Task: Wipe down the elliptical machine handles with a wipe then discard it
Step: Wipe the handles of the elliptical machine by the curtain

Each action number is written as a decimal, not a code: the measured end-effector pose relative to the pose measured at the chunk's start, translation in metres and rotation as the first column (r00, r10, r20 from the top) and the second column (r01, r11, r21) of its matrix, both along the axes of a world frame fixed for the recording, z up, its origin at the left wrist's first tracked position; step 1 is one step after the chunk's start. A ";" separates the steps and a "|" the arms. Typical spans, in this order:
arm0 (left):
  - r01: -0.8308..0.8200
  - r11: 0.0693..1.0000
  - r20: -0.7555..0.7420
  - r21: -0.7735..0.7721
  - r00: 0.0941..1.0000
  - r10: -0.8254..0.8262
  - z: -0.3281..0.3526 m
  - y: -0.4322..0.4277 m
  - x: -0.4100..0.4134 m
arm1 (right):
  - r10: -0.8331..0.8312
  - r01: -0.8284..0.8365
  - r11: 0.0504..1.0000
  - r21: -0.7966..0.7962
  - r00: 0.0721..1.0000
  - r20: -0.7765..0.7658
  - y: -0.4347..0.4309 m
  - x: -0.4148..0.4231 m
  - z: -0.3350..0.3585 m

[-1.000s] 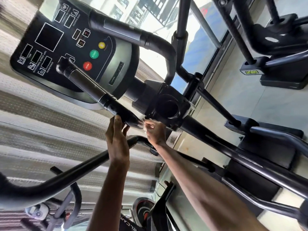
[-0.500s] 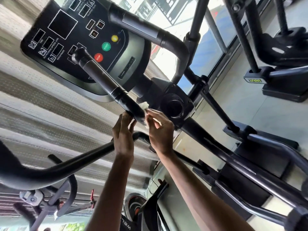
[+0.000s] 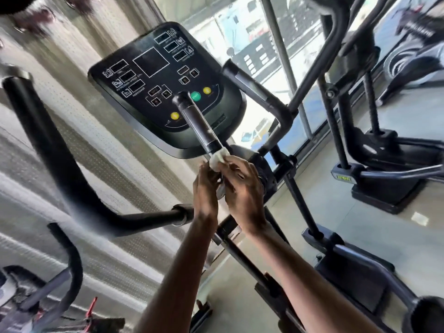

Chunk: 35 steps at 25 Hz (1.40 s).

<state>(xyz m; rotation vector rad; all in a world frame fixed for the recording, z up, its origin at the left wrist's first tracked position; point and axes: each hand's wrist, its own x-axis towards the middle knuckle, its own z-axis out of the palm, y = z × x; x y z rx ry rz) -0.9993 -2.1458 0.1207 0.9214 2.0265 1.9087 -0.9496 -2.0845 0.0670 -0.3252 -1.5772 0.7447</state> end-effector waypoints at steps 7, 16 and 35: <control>-0.020 0.996 0.199 0.090 0.980 0.002 0.021 0.012 -0.002 | -0.043 0.034 0.995 0.099 0.995 0.095 0.012 -0.005 0.048; -0.027 0.979 0.284 0.203 0.958 -0.032 0.061 0.025 -0.012 | -0.011 -0.035 0.966 0.255 0.985 0.174 0.046 -0.038 0.133; -0.076 0.991 0.323 0.113 0.946 0.036 0.090 0.016 -0.013 | -0.085 -0.180 0.921 0.345 0.772 0.630 0.089 -0.054 0.234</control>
